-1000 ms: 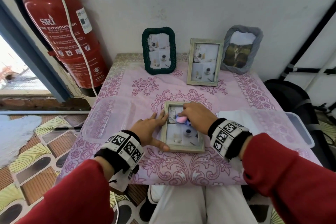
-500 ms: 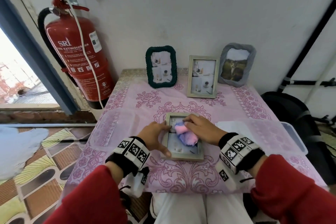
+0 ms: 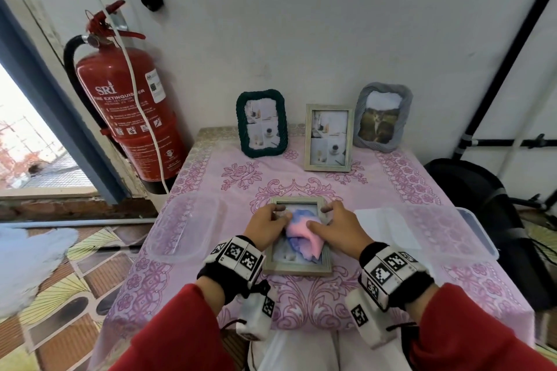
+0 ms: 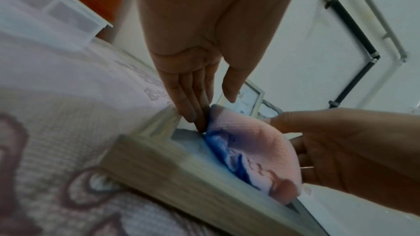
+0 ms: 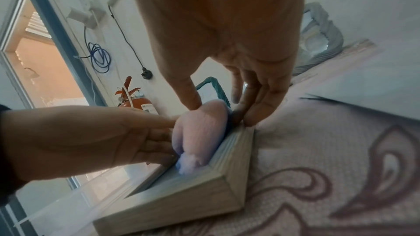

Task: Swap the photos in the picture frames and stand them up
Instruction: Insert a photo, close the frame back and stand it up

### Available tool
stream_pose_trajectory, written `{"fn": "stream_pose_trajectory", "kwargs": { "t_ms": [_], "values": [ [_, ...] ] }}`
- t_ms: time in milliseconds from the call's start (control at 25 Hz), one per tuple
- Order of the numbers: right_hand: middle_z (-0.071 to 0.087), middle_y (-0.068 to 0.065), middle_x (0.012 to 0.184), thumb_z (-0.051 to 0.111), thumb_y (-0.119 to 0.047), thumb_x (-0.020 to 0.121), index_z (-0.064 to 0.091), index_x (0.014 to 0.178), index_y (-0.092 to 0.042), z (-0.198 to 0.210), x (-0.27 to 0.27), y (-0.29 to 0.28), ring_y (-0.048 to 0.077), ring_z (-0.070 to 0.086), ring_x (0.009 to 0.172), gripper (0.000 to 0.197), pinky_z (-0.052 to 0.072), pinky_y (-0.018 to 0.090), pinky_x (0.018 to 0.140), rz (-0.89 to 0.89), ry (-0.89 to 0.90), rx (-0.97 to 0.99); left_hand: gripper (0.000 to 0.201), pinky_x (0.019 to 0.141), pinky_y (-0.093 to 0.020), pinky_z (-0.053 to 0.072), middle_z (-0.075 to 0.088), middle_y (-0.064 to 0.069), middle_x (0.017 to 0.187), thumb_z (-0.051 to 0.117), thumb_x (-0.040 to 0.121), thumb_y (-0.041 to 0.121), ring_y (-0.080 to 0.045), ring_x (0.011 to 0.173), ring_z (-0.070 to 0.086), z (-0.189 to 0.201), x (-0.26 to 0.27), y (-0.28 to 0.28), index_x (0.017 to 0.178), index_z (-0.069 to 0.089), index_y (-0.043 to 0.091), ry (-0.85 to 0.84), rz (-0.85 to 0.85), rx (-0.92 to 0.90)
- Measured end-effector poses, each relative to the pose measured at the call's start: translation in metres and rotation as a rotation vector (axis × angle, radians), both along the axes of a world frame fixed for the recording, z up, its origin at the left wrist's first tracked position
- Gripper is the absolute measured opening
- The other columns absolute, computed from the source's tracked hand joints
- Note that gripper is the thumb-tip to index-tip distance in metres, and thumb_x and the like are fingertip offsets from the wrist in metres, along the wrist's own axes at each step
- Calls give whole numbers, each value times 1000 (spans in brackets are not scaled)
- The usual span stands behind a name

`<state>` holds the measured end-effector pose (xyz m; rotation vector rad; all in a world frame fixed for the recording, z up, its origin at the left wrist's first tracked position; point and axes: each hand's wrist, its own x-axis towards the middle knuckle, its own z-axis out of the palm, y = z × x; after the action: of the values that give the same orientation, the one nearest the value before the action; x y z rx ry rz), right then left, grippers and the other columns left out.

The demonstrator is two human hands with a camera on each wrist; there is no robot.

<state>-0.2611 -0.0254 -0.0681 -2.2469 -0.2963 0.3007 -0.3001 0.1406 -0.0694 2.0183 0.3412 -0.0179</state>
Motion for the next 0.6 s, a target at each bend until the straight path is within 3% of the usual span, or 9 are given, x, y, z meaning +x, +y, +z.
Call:
{"fn": "stream_pose_trajectory", "kwargs": {
  "t_ms": [80, 160, 240, 320, 400, 480, 600],
  "values": [
    [58, -2, 84, 69, -18, 79, 47, 123, -8, -2, 1, -2, 17, 56, 81, 50, 39, 15, 62, 15, -9, 84, 39, 60, -15, 42, 52, -2, 72, 61, 86, 5, -12, 65, 50, -1, 0, -1, 123, 51, 1, -38, -1, -43],
    [52, -7, 74, 69, -7, 77, 46, 128, -11, -3, 1, -4, 9, 53, 69, 56, 42, 10, 61, 24, -16, 201, 44, 60, -16, 44, 49, 1, 73, 61, 82, -5, -10, 65, 48, 0, -1, -3, 124, 49, 1, -81, 21, -112],
    [55, -2, 81, 67, 0, 78, 37, 138, -13, -5, 2, -3, 15, 57, 79, 69, 50, 24, 78, 6, 40, 330, 47, 58, -13, 46, 50, 2, 79, 58, 81, -10, -9, 68, 49, 1, -4, -5, 126, 47, 2, -124, 35, -191],
    [57, 6, 95, 67, -3, 81, 33, 141, -10, -7, 2, -1, 21, 57, 95, 69, 48, 34, 88, -47, 135, 460, 48, 60, -9, 47, 52, 3, 85, 56, 82, -13, -8, 71, 51, 2, -6, -6, 127, 46, 0, -175, 29, -254],
    [59, 10, 97, 66, -13, 85, 50, 128, -2, -7, 3, 1, 22, 55, 95, 47, 47, 31, 81, -76, 205, 577, 48, 64, -11, 48, 54, 1, 87, 54, 82, -15, -10, 74, 53, 3, -9, -5, 127, 47, 0, -229, 22, -342],
    [62, 14, 89, 65, -15, 86, 65, 103, 6, -3, 2, 1, 24, 54, 87, 27, 45, 33, 72, -57, 204, 640, 47, 66, -13, 49, 54, -1, 88, 55, 83, -13, -12, 75, 53, 4, -10, -6, 126, 48, 4, -275, 19, -396],
    [59, 17, 84, 65, -9, 84, 65, 98, 6, 3, 3, 0, 23, 54, 77, 20, 46, 34, 66, -58, 155, 691, 42, 66, -14, 50, 56, -4, 86, 58, 85, -7, -13, 74, 54, 3, -11, -9, 123, 48, 7, -308, 61, -431]
  ]
}}
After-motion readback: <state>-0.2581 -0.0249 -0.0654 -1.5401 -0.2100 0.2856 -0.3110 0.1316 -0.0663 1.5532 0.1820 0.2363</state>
